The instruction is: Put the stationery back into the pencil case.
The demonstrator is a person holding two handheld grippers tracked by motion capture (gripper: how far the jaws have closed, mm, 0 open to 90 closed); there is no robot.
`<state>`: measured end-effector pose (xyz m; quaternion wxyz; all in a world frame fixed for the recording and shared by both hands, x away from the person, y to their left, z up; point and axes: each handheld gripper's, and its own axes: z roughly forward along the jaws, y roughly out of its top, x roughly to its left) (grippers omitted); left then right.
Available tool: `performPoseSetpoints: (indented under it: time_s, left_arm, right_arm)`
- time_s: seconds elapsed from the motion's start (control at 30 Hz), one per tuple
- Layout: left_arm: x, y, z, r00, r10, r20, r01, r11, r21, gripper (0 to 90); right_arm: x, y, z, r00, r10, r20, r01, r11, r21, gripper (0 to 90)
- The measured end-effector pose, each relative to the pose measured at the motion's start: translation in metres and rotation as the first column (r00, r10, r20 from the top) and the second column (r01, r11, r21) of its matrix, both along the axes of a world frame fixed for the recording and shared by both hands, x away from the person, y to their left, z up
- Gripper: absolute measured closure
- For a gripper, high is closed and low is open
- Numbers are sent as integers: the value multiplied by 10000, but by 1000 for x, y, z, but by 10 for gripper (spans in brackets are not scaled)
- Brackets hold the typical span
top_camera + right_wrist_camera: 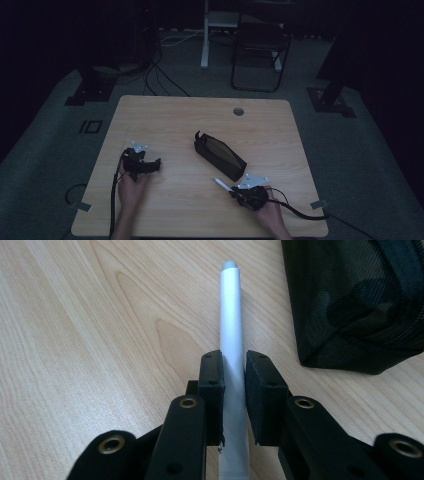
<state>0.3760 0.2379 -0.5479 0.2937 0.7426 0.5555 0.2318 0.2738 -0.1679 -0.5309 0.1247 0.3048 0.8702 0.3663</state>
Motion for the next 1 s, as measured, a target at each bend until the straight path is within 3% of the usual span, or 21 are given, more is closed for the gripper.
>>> performPoseSetpoints:
  time_s: [1.0]
  left_arm:
    - [0,0,0,10000,0,0,0,10000,-1,62]
  right_arm:
    - [-7,-6,27,9989,55,476,-67,9997,249,786]
